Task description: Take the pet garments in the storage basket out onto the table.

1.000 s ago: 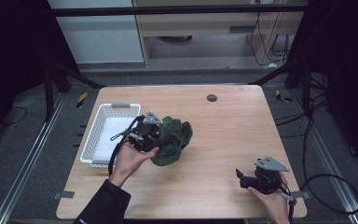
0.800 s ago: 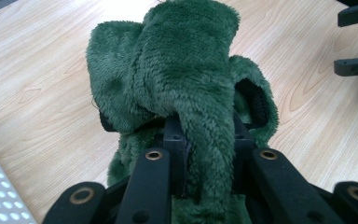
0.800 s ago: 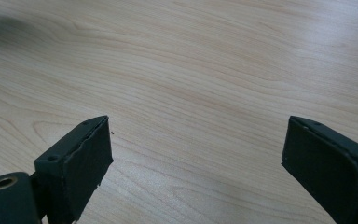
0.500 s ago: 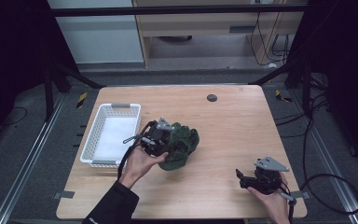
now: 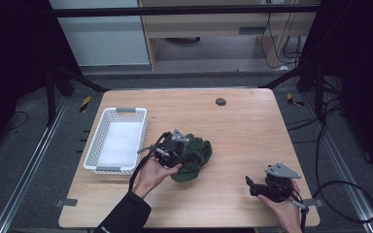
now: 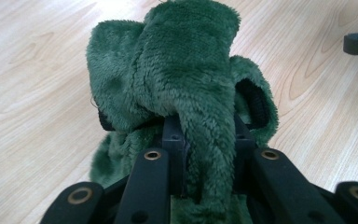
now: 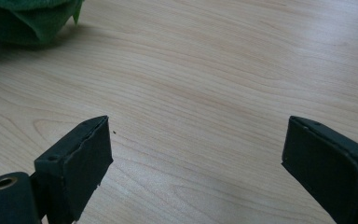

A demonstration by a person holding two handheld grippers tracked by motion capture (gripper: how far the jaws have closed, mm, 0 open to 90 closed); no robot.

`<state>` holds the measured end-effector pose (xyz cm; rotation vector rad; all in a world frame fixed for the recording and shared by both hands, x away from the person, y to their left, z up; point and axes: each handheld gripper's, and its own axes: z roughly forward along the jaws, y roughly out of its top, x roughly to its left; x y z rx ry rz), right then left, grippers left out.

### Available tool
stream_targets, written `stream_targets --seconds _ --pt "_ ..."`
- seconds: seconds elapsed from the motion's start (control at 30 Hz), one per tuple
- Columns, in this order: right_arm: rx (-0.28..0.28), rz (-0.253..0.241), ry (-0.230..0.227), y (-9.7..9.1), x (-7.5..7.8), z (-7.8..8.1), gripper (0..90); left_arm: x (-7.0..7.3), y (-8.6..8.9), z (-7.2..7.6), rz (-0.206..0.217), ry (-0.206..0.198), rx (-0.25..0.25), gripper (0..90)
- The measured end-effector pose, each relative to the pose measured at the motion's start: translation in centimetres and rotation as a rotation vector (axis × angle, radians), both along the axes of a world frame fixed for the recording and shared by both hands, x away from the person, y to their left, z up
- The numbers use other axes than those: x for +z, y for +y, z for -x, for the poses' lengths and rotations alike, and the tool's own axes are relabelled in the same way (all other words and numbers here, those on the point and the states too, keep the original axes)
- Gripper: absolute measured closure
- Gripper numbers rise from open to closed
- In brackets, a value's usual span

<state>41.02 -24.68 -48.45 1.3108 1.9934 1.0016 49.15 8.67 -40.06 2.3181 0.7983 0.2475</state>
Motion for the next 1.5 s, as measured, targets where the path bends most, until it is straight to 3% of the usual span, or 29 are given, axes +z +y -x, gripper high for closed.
stream_targets --seconds 0.47,0.53,1.07,1.27,1.5 --pt "0.004 -0.001 0.007 0.1 -0.1 0.0 7.9 -2.3 -0.5 0.2 -0.046 0.052 -0.036 64.1" --pt "0.005 0.000 0.007 0.1 -0.1 0.0 7.9 -2.5 -0.5 0.3 -0.051 0.043 -0.033 61.0" --pt "0.001 -0.001 0.013 0.1 -0.1 -0.1 7.3 -3.0 0.0 1.1 -0.038 0.033 -0.044 32.5" --pt "-0.001 0.000 0.014 0.0 -0.1 -0.1 6.9 -2.7 0.4 1.6 -0.015 0.018 -0.030 21.8" --pt "-0.002 0.001 0.016 0.0 -0.2 -0.1 6.7 -2.0 1.0 2.2 0.026 -0.008 -0.019 17.0"
